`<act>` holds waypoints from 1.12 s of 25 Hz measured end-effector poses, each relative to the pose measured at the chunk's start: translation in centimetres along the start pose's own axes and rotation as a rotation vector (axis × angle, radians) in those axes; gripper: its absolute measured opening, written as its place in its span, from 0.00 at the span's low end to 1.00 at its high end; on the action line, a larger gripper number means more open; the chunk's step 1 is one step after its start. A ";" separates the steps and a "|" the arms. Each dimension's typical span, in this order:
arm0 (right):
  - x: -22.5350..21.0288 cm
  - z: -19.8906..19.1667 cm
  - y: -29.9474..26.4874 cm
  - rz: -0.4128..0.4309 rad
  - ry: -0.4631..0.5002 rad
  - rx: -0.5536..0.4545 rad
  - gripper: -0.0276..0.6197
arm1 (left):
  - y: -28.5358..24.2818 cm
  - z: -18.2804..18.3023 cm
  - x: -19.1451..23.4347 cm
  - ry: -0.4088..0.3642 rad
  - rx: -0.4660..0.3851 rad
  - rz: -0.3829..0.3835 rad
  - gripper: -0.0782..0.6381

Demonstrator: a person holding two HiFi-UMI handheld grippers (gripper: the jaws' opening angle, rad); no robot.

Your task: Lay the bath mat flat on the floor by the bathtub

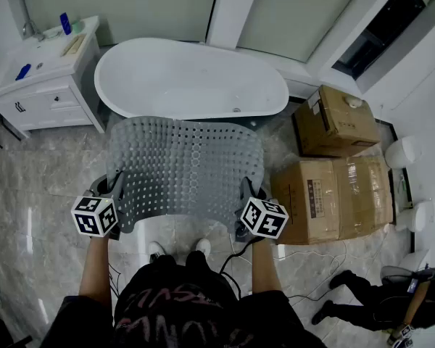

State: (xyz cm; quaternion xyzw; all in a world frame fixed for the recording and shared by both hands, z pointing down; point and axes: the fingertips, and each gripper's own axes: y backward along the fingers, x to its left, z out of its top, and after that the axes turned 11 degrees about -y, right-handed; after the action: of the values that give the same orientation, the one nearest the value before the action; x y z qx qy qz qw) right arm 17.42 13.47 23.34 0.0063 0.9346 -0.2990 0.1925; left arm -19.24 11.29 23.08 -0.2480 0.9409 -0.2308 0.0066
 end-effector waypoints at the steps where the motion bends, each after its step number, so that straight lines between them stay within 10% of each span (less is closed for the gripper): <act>1: 0.3 -0.1 0.0 0.001 0.002 -0.001 0.11 | 0.2 0.0 0.2 0.001 -0.002 -0.001 0.14; 28: 4.5 -3.3 2.6 -0.035 0.017 -0.028 0.11 | 2.9 -2.3 0.8 -0.015 -0.027 -0.117 0.14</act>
State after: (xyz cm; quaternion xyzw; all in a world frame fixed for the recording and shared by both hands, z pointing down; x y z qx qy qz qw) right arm 12.39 16.98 22.77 -0.0102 0.9403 -0.2891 0.1792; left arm -21.61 14.11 23.94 -0.3042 0.9278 -0.2160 -0.0034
